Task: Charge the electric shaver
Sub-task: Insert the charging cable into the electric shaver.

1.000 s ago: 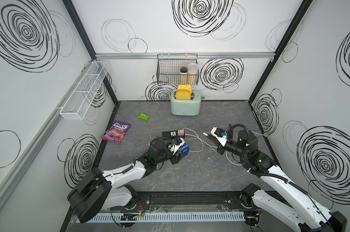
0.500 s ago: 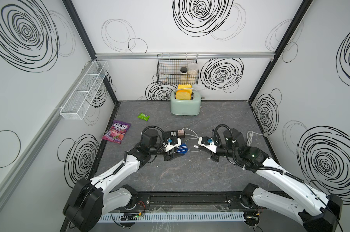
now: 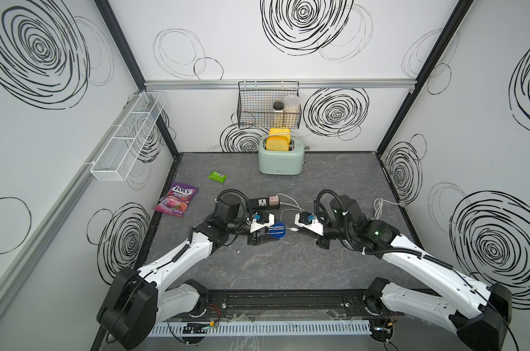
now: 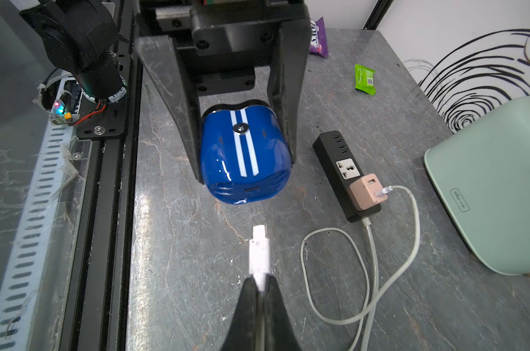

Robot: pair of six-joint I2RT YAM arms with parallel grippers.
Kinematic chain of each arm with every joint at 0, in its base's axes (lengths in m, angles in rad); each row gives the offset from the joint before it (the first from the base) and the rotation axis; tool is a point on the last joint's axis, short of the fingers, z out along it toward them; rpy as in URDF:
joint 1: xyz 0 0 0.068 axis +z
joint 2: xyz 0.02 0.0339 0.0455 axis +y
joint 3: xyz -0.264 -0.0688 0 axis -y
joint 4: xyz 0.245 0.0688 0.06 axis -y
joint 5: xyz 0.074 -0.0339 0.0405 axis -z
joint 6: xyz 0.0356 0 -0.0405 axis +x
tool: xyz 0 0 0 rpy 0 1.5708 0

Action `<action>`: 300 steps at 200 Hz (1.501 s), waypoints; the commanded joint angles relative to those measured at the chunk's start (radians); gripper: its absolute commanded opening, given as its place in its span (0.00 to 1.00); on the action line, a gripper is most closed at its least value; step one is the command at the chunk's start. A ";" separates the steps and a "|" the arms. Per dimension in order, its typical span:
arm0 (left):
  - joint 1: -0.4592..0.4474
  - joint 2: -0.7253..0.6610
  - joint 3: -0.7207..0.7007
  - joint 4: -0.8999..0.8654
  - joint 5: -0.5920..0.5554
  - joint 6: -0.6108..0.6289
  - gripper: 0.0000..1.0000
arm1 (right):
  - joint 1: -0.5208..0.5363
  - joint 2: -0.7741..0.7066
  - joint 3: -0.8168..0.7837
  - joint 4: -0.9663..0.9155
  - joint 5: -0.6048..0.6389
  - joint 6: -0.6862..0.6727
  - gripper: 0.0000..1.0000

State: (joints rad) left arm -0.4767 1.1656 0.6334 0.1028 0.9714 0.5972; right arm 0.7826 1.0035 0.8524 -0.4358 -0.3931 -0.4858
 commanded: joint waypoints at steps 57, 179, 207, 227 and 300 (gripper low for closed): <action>-0.011 0.003 -0.027 0.124 0.034 -0.038 0.00 | 0.038 -0.022 -0.010 0.078 0.042 0.024 0.00; -0.015 0.026 -0.034 0.173 0.038 -0.061 0.00 | 0.056 0.009 -0.031 0.117 0.084 0.035 0.00; -0.014 0.030 -0.033 0.176 0.039 -0.060 0.00 | 0.058 0.022 -0.023 0.116 0.070 0.031 0.00; -0.014 0.025 -0.035 0.176 0.039 -0.061 0.00 | 0.059 0.027 -0.021 0.110 0.067 0.027 0.00; -0.014 0.027 -0.031 0.166 0.039 -0.055 0.00 | 0.063 0.034 -0.025 0.115 0.056 0.019 0.00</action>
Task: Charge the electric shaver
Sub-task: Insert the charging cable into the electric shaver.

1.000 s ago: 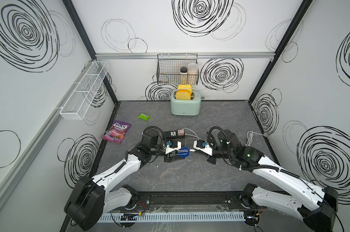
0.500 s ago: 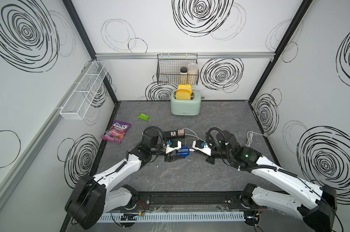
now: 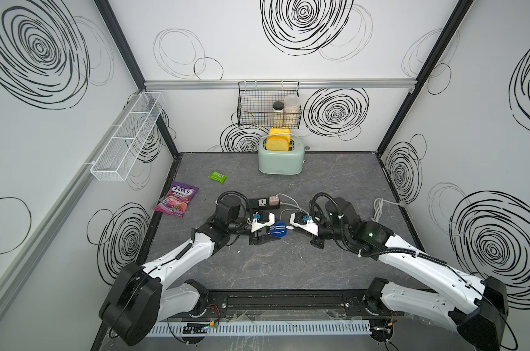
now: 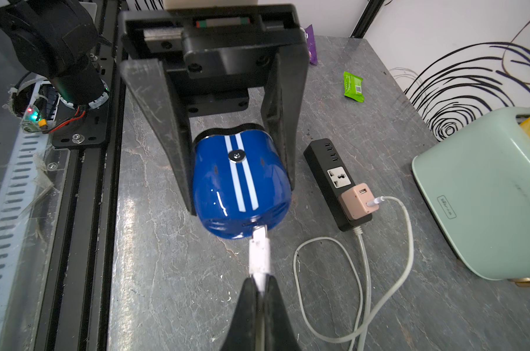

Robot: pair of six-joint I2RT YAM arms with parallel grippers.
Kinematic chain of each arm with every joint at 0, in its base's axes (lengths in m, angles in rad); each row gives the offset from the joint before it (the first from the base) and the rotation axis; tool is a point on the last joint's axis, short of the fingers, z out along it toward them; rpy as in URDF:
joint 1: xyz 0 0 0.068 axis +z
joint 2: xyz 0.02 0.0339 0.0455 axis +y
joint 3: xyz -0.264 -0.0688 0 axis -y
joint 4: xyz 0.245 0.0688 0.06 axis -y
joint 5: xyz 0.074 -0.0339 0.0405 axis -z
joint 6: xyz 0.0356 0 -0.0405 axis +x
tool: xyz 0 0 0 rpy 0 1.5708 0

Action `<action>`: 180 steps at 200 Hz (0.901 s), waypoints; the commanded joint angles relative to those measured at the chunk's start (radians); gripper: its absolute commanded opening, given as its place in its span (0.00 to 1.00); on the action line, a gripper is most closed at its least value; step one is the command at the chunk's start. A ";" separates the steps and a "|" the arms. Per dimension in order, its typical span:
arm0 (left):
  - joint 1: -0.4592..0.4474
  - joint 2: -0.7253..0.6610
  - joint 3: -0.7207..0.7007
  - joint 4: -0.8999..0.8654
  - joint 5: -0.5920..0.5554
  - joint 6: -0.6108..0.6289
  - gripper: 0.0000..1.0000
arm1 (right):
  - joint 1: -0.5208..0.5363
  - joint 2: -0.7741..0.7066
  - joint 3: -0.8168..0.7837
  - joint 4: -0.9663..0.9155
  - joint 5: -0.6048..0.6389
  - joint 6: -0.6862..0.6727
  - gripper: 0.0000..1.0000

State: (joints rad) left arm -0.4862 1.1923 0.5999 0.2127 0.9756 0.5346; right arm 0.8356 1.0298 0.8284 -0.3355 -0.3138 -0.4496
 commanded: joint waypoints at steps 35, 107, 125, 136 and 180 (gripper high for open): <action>-0.004 0.000 0.006 0.061 0.035 0.005 0.00 | 0.011 0.016 0.003 0.013 0.007 -0.023 0.00; -0.006 0.006 0.008 0.060 0.041 0.004 0.00 | 0.023 0.012 -0.002 0.036 -0.007 -0.022 0.00; -0.005 0.008 0.009 0.061 0.043 0.002 0.00 | 0.026 0.004 -0.008 0.054 -0.018 -0.025 0.00; -0.005 0.009 0.009 0.061 0.041 0.003 0.00 | 0.026 -0.001 -0.011 0.063 -0.027 -0.027 0.00; -0.005 0.009 0.014 0.059 0.043 0.003 0.00 | 0.031 0.017 -0.005 0.036 -0.044 -0.048 0.00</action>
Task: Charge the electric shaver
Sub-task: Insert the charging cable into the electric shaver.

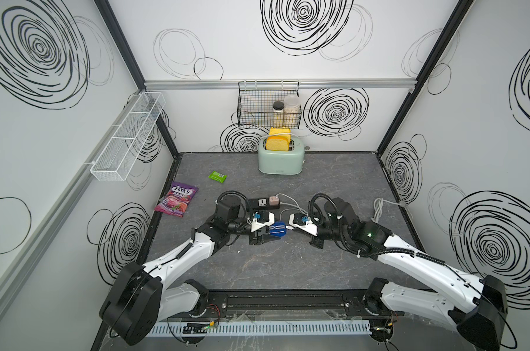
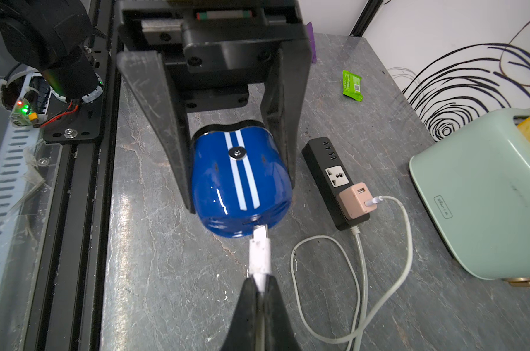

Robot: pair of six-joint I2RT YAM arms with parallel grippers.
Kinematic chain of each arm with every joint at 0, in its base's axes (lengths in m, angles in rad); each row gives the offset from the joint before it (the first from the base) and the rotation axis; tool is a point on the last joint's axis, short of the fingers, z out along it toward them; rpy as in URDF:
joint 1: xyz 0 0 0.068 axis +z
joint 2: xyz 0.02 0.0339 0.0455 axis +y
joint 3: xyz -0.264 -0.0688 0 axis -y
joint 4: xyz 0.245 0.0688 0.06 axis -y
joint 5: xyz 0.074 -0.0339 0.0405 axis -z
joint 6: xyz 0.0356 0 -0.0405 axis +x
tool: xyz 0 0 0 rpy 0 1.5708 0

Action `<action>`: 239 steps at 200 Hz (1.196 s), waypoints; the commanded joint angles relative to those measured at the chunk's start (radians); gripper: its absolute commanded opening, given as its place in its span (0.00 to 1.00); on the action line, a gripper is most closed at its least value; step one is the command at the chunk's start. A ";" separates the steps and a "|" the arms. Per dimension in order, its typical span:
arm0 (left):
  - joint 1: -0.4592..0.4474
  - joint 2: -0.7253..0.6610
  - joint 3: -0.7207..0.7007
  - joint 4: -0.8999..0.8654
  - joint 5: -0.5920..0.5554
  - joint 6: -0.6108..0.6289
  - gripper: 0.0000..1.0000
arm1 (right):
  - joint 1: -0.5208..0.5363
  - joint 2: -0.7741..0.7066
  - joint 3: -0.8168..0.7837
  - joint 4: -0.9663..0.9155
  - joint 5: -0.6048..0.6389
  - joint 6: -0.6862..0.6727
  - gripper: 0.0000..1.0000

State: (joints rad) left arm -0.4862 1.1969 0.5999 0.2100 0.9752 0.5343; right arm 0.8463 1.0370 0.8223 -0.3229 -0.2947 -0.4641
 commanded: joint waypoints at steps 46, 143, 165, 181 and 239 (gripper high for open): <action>-0.006 0.012 0.026 0.041 0.049 0.016 0.00 | 0.028 0.016 0.012 -0.005 -0.089 -0.072 0.00; -0.018 0.001 0.034 0.013 0.049 0.041 0.00 | 0.028 0.064 0.065 0.007 -0.134 -0.073 0.00; -0.005 -0.004 0.014 0.083 0.049 -0.001 0.00 | 0.030 0.064 0.072 -0.034 -0.167 -0.085 0.00; -0.001 -0.005 0.014 0.090 0.054 -0.006 0.00 | 0.030 0.067 0.072 -0.066 -0.157 -0.091 0.00; -0.012 0.013 0.026 0.033 0.069 0.036 0.00 | 0.030 0.071 0.079 -0.028 -0.133 -0.097 0.00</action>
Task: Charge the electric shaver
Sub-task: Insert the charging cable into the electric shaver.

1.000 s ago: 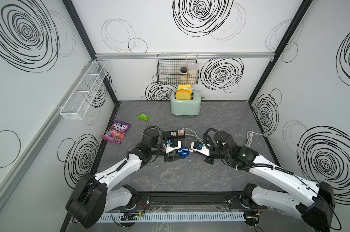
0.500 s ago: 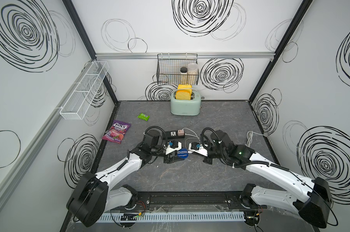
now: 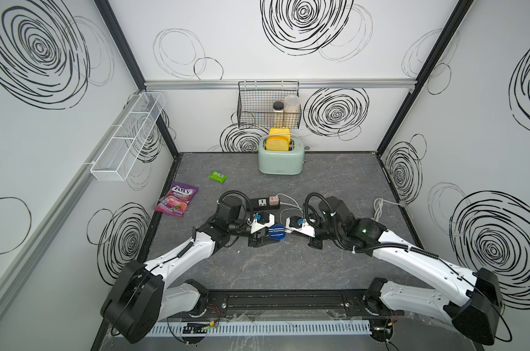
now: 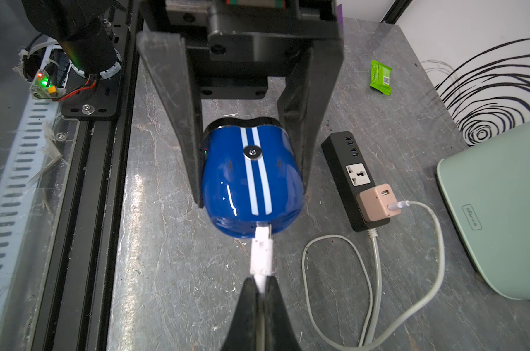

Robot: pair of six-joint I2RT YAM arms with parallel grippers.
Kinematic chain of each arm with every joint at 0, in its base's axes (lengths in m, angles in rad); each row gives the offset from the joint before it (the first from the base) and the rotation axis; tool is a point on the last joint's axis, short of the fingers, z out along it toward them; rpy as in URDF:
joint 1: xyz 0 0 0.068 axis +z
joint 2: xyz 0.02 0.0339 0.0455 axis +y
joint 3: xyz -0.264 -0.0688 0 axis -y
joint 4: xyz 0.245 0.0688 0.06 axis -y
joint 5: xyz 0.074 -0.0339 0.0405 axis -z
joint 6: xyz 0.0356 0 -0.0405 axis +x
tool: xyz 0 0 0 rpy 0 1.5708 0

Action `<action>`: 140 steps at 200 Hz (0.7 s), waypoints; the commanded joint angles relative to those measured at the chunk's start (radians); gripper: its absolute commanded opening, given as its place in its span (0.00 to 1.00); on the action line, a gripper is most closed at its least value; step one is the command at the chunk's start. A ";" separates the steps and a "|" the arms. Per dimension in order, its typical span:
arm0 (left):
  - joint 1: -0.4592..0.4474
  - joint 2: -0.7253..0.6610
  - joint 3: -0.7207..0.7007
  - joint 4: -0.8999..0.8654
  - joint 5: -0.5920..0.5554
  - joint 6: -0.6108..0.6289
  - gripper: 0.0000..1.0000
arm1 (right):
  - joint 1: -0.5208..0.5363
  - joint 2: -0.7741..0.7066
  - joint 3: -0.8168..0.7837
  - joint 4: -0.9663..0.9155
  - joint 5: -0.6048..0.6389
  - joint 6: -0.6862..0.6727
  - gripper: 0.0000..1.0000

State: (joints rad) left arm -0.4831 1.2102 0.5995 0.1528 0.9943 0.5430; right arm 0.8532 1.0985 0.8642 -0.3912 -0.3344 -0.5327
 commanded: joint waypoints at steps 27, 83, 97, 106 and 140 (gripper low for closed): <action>-0.029 0.004 0.035 0.052 0.042 0.053 0.00 | 0.022 0.042 0.068 0.063 -0.091 -0.033 0.00; -0.037 0.011 0.046 0.007 0.027 0.086 0.00 | 0.024 0.054 0.102 0.071 -0.103 -0.039 0.00; -0.038 0.013 0.045 0.017 0.028 0.081 0.00 | 0.023 0.054 0.099 0.078 -0.118 -0.028 0.00; -0.038 0.012 0.044 0.030 0.033 0.072 0.00 | 0.025 0.055 0.095 0.082 -0.131 -0.020 0.00; -0.024 0.001 0.026 0.139 0.061 -0.004 0.00 | 0.032 0.052 0.057 0.086 -0.137 -0.006 0.00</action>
State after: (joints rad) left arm -0.4839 1.2152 0.6003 0.1070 0.9596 0.5774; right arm 0.8536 1.1454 0.9184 -0.4141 -0.3569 -0.5419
